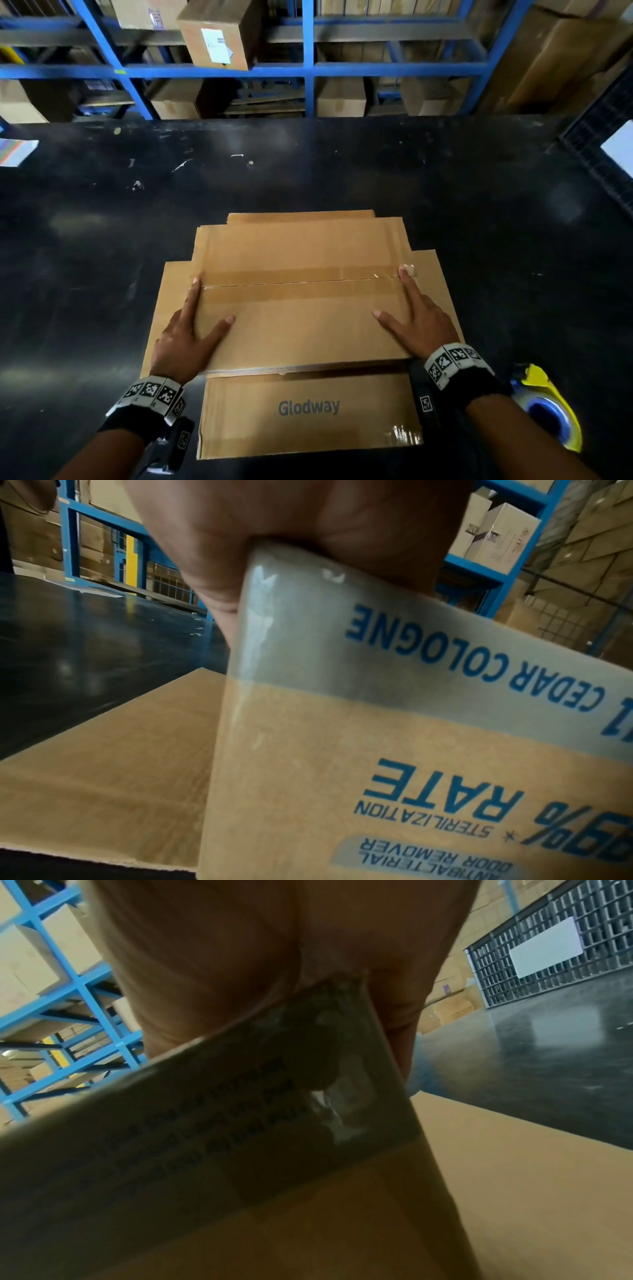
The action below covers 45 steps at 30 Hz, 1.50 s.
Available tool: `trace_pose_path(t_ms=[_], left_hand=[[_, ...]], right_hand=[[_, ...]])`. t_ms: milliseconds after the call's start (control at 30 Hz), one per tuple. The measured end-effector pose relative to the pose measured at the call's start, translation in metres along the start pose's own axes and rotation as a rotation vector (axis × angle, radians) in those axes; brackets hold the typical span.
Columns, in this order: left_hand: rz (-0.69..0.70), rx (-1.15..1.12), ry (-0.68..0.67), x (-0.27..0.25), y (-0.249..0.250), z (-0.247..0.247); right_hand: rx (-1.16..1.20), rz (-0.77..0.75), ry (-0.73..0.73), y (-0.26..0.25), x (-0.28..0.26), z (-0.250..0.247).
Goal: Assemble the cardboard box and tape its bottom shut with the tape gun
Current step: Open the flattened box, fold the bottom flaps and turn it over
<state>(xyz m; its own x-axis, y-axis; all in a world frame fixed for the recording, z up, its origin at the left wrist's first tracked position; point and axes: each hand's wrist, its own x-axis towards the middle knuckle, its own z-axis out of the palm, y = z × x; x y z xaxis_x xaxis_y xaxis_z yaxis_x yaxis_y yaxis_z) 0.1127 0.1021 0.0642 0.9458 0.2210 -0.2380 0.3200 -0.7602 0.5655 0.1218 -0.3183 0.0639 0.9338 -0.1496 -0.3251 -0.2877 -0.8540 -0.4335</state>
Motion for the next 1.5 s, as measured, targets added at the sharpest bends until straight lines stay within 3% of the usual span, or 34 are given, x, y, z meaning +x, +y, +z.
trace_pose_path(t_ms=[700, 800, 867, 933, 1033, 1133, 1233, 1333, 1400, 1500], left_hand=[[-0.040, 0.031, 0.007, 0.000, -0.007, 0.004], [-0.060, 0.141, 0.085, -0.001, 0.002, 0.008], [0.022, 0.198, 0.233, -0.004, 0.019, 0.014], [0.197, 0.216, 0.272, -0.008, 0.041, 0.029], [0.451, 0.273, 0.133, -0.022, 0.082, 0.068], [0.607, 0.286, -0.017, -0.038, 0.128, 0.108], [0.625, 0.377, -0.100, -0.047, 0.155, 0.140], [0.575, 0.485, -0.069, -0.049, 0.156, 0.158], [0.568, 0.493, -0.049, -0.048, 0.154, 0.160], [0.584, 0.494, -0.026, -0.048, 0.155, 0.159]], right_hand=[[-0.043, 0.044, 0.080, 0.000, -0.012, 0.012], [-0.037, 0.055, 0.080, 0.000, -0.012, 0.012], [-0.027, 0.060, 0.072, -0.001, -0.012, 0.012], [-0.020, 0.062, 0.075, 0.001, -0.011, 0.012], [0.005, 0.060, 0.078, 0.003, -0.010, 0.013], [0.016, 0.063, 0.074, 0.003, -0.010, 0.013], [0.037, 0.062, 0.080, 0.005, -0.008, 0.014], [0.074, 0.026, 0.052, 0.013, -0.008, 0.013], [0.250, 0.014, 0.021, 0.028, -0.010, 0.010], [0.345, 0.054, 0.170, 0.080, -0.023, 0.010]])
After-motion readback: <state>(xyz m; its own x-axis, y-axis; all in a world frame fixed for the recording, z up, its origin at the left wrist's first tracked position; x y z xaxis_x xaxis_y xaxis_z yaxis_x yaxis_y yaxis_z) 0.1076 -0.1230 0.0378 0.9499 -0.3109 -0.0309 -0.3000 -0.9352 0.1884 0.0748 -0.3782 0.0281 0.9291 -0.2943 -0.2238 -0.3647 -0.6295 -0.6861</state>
